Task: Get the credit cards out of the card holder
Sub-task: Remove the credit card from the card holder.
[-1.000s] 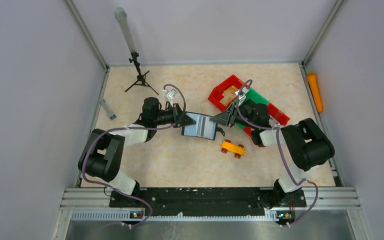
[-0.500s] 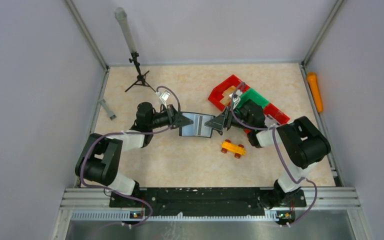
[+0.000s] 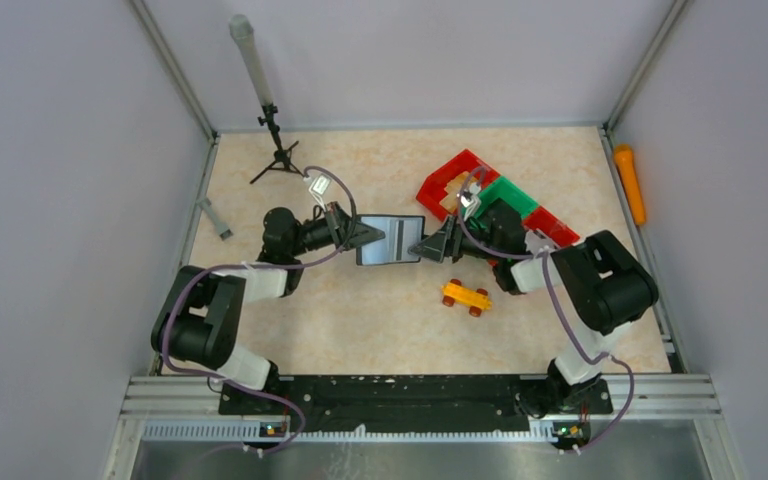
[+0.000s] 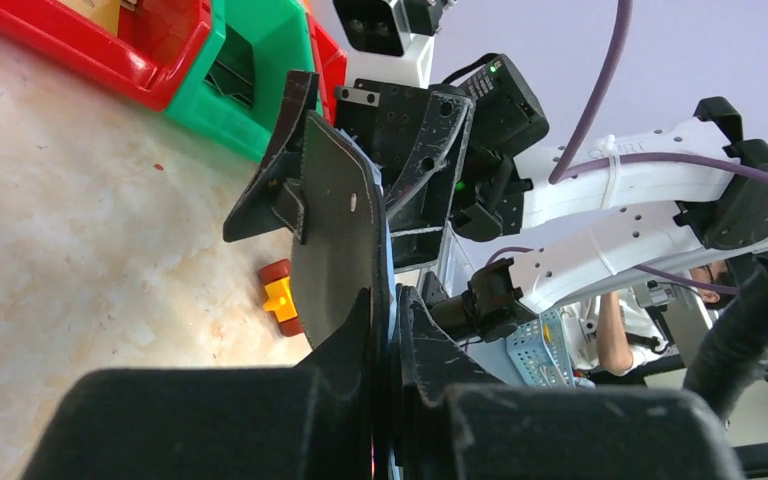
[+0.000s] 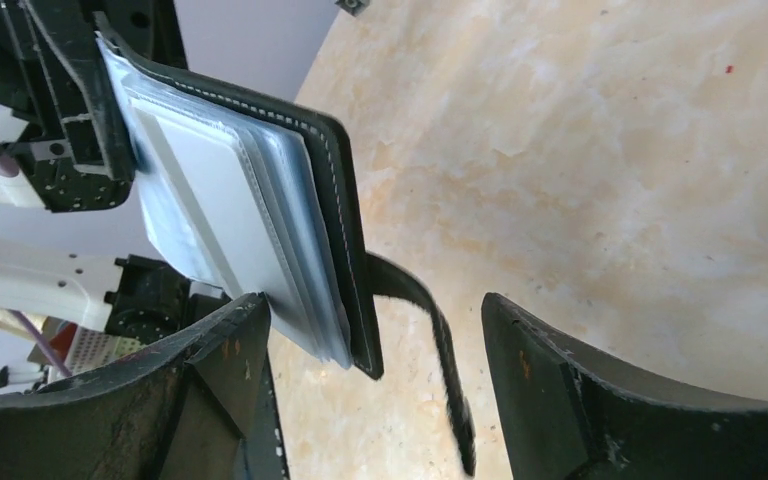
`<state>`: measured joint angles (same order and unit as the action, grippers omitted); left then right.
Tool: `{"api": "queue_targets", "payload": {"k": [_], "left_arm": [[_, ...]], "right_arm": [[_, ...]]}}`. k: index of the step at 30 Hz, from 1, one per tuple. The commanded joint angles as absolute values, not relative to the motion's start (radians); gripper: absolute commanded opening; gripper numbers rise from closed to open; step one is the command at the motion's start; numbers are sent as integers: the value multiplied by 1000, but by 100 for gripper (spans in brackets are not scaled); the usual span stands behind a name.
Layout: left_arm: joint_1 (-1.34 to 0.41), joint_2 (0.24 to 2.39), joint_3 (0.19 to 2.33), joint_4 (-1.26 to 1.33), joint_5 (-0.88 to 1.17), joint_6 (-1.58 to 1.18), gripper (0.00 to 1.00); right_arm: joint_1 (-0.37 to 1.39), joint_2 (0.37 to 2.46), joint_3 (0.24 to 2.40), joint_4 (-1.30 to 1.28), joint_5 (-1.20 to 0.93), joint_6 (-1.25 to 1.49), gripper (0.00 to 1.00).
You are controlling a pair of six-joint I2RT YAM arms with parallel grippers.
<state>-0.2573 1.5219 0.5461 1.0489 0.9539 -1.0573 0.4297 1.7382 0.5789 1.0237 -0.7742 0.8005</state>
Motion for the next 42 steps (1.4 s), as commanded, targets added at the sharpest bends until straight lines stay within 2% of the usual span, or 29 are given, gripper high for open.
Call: {"api": "queue_targets", "payload": {"k": [1, 7, 11, 15, 20, 24, 25, 27, 28, 30, 33, 38, 42], "left_arm": [[-252, 1517, 541, 1203, 978, -1097, 0], [-252, 1510, 540, 1183, 970, -1087, 0], [-253, 1547, 548, 1250, 993, -1144, 0], [-255, 1591, 557, 1309, 1009, -1182, 0], [-253, 1595, 563, 1281, 1006, -1169, 0], [-253, 1560, 562, 1185, 980, -1100, 1], [-254, 1547, 561, 1152, 970, -1079, 6], [-253, 1499, 569, 1008, 923, -986, 28], [-253, 1466, 580, 881, 879, -915, 34], [-257, 1386, 606, 582, 754, -734, 42], [-268, 1270, 598, 416, 572, -630, 54], [-275, 1168, 574, 364, 461, -593, 59], [-292, 1143, 534, 523, 603, -622, 54]], "right_arm": [[436, 1675, 593, 988, -719, 737, 80], [422, 1752, 559, 1349, -831, 947, 86], [422, 1802, 554, 1520, -873, 1041, 86], [422, 1782, 551, 1522, -879, 1030, 69], [422, 1754, 546, 1480, -871, 994, 27], [423, 1759, 549, 1483, -872, 999, 14], [422, 1759, 551, 1481, -871, 999, 11], [421, 1759, 551, 1472, -871, 997, 8], [420, 1759, 552, 1464, -868, 995, 8], [416, 1758, 553, 1444, -862, 988, 7], [409, 1753, 559, 1355, -834, 955, 7], [400, 1729, 570, 1186, -769, 877, 6], [400, 1711, 571, 1128, -743, 844, 6]]}}
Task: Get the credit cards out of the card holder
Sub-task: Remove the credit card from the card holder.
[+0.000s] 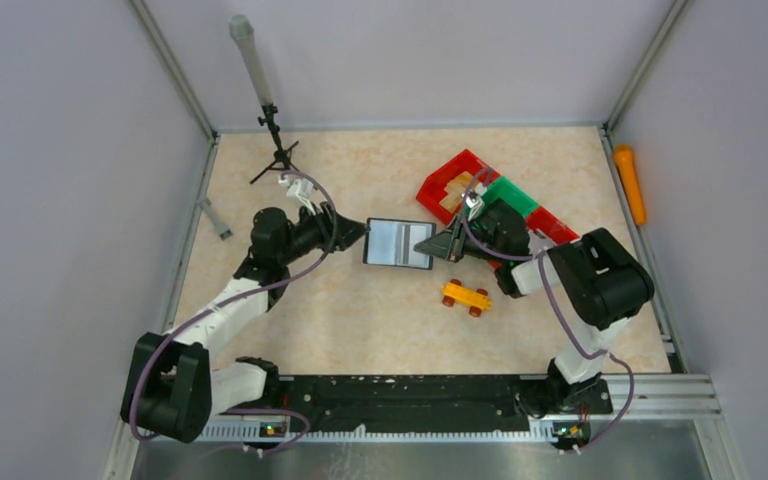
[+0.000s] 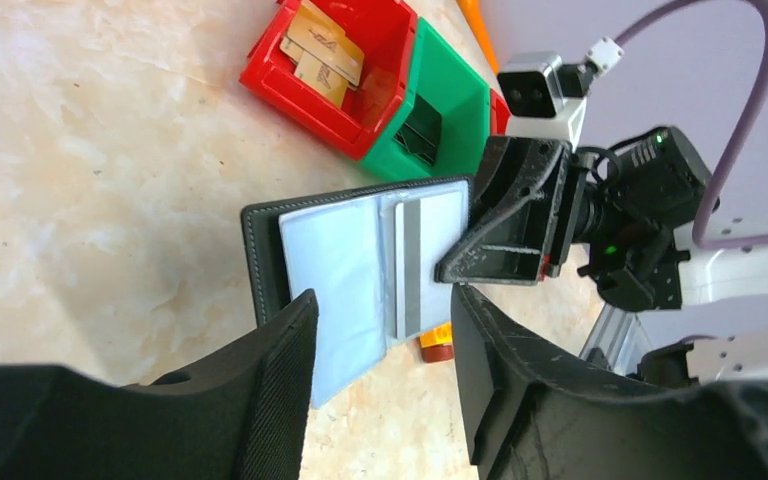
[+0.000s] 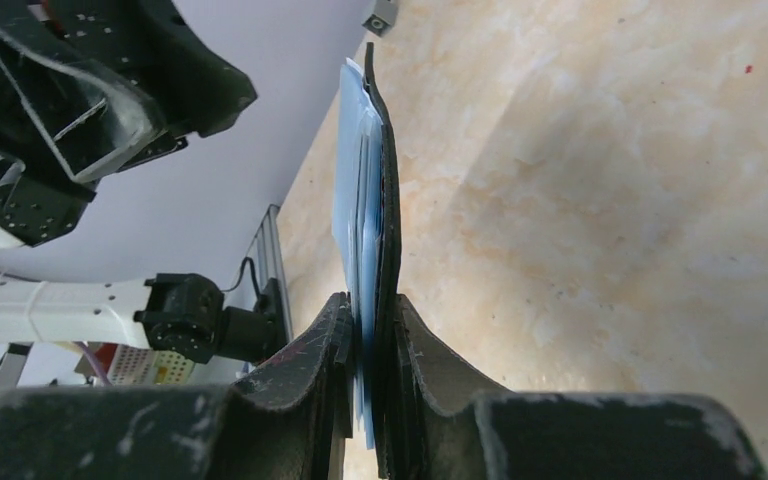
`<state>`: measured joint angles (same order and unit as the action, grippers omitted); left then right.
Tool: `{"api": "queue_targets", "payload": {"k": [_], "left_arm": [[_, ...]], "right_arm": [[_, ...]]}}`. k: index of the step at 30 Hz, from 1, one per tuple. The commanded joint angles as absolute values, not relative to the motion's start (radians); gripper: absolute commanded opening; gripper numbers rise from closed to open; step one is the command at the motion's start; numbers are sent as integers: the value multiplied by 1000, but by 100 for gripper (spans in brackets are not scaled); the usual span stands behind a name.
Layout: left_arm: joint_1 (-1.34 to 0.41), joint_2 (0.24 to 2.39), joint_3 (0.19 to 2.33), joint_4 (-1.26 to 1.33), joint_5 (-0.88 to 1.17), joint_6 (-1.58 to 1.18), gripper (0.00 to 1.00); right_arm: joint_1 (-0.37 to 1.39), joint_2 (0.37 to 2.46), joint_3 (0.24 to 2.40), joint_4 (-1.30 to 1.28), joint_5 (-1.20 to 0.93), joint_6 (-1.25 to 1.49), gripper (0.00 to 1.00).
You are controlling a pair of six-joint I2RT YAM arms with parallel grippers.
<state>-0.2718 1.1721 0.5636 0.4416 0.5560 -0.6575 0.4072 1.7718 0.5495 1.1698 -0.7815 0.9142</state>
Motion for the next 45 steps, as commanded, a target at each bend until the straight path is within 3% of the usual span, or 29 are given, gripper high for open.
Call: {"api": "queue_targets", "payload": {"k": [1, 7, 15, 21, 29, 40, 43, 45], "left_arm": [[-303, 1144, 532, 546, 621, -623, 51], [-431, 1196, 592, 479, 591, -528, 41], [-461, 1438, 740, 372, 667, -551, 44], [-459, 1482, 751, 393, 698, -572, 42], [-459, 1525, 758, 472, 793, -623, 30], [-459, 1561, 759, 577, 885, -698, 19], [-455, 1550, 748, 594, 886, -705, 8], [-443, 1545, 741, 593, 880, -706, 0]], "right_arm": [[399, 1710, 571, 1128, -742, 844, 6], [399, 1738, 569, 1219, -787, 896, 9], [399, 1753, 561, 1304, -817, 939, 9], [399, 1763, 553, 1389, -842, 975, 8], [401, 1814, 563, 1483, -871, 1052, 0], [416, 1813, 575, 1472, -883, 1043, 0], [416, 1813, 575, 1468, -882, 1042, 2], [416, 1812, 574, 1470, -882, 1040, 10]]}}
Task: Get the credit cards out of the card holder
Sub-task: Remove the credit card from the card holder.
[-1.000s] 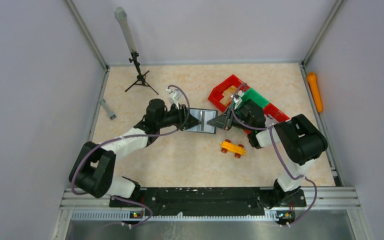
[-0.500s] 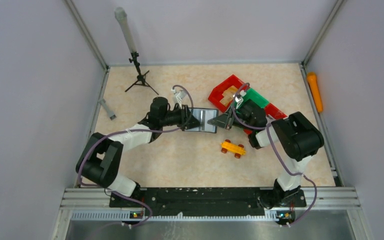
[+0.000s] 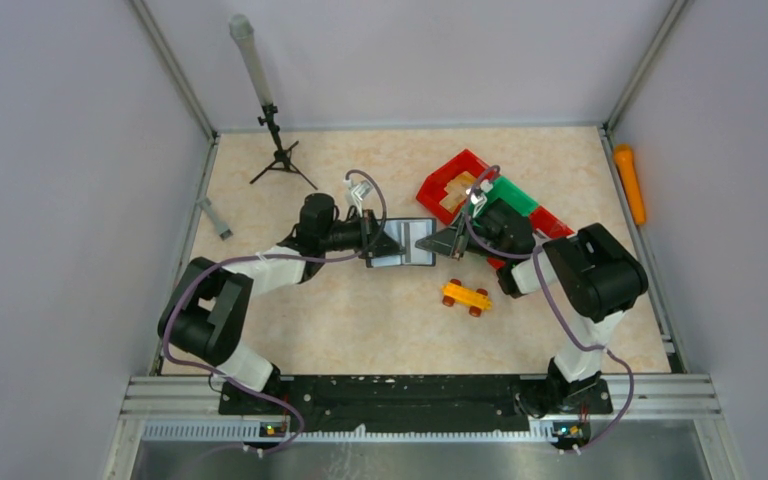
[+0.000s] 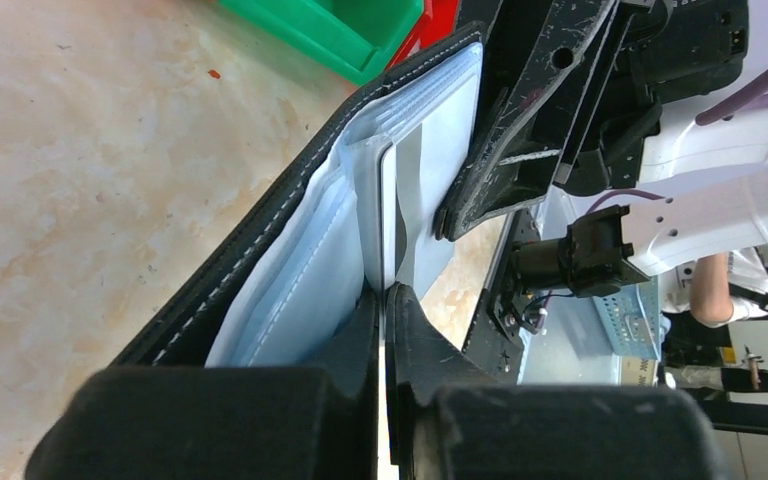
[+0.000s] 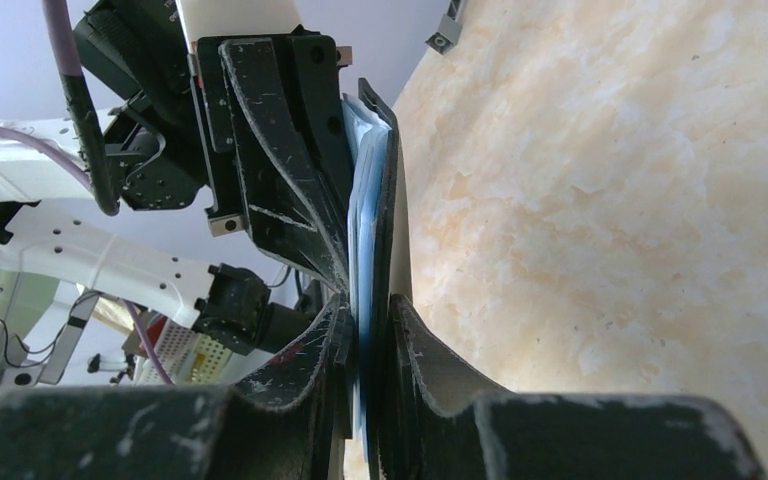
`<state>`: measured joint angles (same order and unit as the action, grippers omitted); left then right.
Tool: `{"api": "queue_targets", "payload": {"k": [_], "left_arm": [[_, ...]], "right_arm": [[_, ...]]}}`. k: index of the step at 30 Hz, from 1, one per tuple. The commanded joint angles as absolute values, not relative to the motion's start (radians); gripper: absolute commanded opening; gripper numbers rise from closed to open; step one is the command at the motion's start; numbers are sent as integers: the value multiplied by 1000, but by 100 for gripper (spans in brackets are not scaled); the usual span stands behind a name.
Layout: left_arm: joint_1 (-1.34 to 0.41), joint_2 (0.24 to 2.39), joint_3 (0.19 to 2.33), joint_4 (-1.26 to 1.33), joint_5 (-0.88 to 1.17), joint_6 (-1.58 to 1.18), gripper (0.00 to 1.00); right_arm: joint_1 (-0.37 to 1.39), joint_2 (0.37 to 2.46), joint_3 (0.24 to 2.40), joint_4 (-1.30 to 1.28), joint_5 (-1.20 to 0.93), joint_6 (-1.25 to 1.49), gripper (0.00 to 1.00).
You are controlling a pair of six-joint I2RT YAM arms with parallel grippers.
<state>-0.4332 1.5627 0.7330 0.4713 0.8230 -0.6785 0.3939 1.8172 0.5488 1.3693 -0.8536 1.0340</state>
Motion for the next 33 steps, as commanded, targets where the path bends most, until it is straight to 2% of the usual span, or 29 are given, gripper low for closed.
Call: {"api": "queue_targets", "payload": {"k": [1, 5, 11, 15, 19, 20, 26, 33], "left_arm": [[-437, 1545, 738, 590, 876, -706, 0], [-410, 1539, 729, 575, 856, -709, 0], [-380, 1512, 712, 555, 831, -701, 0], [-370, 1507, 712, 536, 823, -694, 0], [-361, 1498, 707, 530, 819, -692, 0], [-359, 1495, 707, 528, 818, -690, 0], [-345, 1481, 705, 506, 804, -680, 0], [-336, 1465, 702, 486, 795, -667, 0]], "right_arm": [[416, 1811, 574, 1469, -881, 1040, 11], [404, 1806, 566, 1462, -873, 1038, 22], [385, 1806, 554, 1479, -870, 1053, 24], [382, 1805, 555, 1476, -869, 1054, 19], [377, 1805, 554, 1471, -870, 1055, 1], [376, 1805, 554, 1470, -870, 1054, 0], [370, 1805, 553, 1479, -871, 1061, 1], [368, 1805, 551, 1479, -871, 1064, 9]]}}
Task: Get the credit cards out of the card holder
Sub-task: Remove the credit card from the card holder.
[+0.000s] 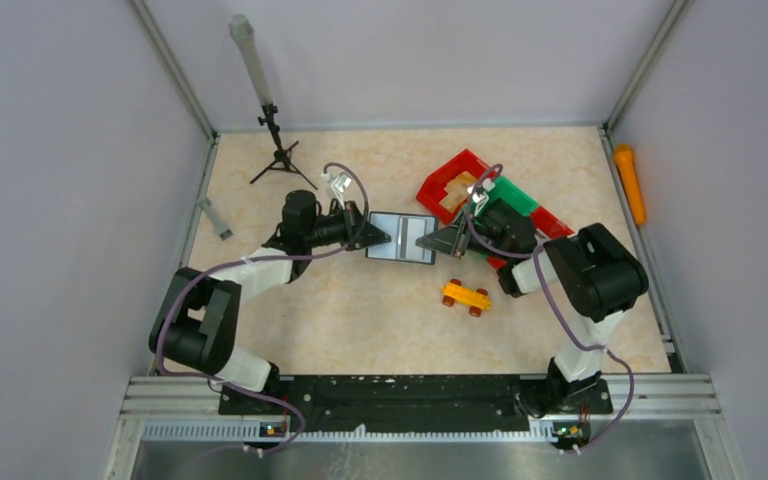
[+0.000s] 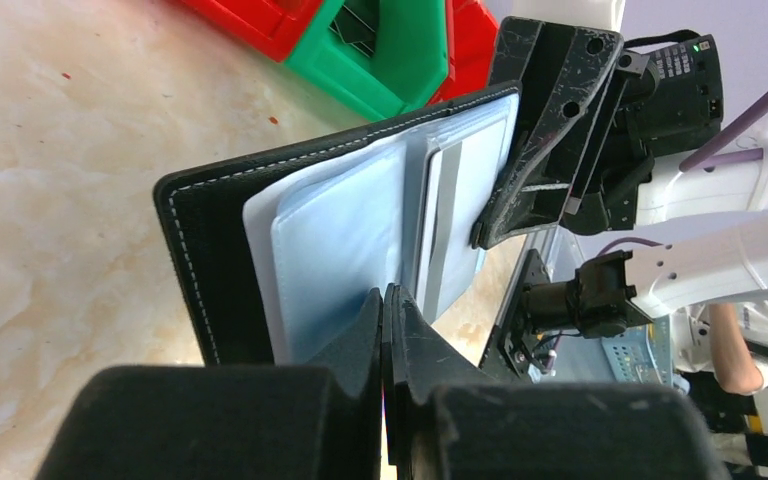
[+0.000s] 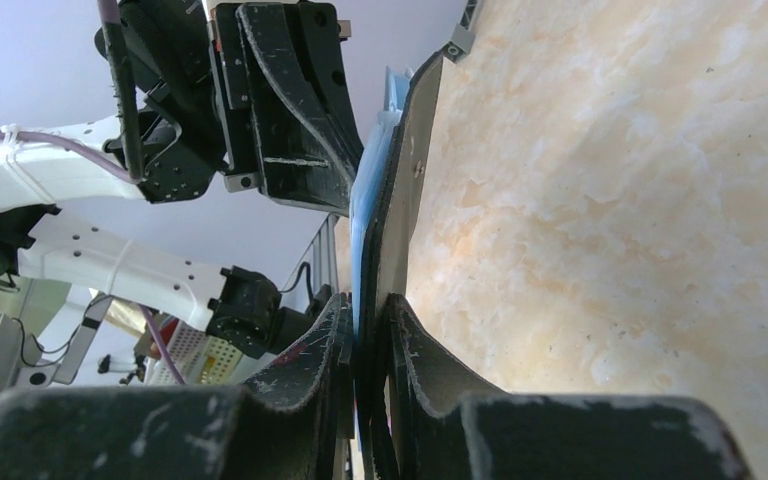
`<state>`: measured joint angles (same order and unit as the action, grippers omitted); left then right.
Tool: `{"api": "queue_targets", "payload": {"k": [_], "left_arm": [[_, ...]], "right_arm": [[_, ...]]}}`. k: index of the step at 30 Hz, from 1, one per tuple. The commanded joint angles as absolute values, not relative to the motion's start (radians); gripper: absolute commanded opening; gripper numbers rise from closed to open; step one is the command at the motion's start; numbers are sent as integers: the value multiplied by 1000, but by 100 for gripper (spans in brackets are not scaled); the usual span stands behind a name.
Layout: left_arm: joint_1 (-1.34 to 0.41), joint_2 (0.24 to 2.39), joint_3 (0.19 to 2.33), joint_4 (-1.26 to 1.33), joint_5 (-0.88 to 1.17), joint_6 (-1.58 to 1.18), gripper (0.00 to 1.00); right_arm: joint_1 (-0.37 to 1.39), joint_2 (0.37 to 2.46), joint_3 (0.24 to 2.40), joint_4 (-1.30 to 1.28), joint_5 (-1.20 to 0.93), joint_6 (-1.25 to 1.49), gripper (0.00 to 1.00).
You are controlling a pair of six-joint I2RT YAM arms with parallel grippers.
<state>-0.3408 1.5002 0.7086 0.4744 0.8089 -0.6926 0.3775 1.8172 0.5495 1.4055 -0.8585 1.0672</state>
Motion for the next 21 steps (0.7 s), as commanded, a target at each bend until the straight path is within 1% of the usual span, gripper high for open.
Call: {"api": "queue_targets", "payload": {"k": [1, 2, 3, 5, 6, 7, 9, 11, 13, 15, 18, 21], "left_arm": [[-336, 1469, 704, 487, 798, -667, 0], [-336, 1474, 703, 492, 805, -669, 0], [-336, 1478, 703, 505, 819, -677, 4], [-339, 1488, 698, 551, 852, -700, 18], [-341, 1491, 695, 572, 865, -708, 26], [-345, 1495, 695, 582, 874, -711, 32], [-355, 1498, 702, 584, 884, -708, 38], [-365, 1506, 711, 582, 896, -706, 40], [-375, 1517, 720, 569, 899, -700, 39], [-383, 1533, 733, 563, 909, -701, 34], [-400, 1547, 744, 565, 919, -701, 25], [-418, 1567, 762, 559, 930, -701, 22]], "right_arm": [[368, 1805, 551, 1481, -871, 1064, 8], [368, 1807, 551, 1483, -871, 1066, 6], [368, 1808, 552, 1485, -872, 1067, 4], [369, 1812, 552, 1496, -874, 1075, 1], [368, 1815, 553, 1502, -876, 1078, 1], [368, 1819, 554, 1506, -877, 1084, 1], [368, 1826, 555, 1518, -879, 1094, 1], [368, 1832, 557, 1529, -881, 1100, 0], [371, 1836, 557, 1538, -885, 1106, 0], [371, 1838, 558, 1547, -888, 1111, 0], [376, 1839, 561, 1547, -891, 1111, 0], [380, 1841, 564, 1553, -895, 1111, 0]]}}
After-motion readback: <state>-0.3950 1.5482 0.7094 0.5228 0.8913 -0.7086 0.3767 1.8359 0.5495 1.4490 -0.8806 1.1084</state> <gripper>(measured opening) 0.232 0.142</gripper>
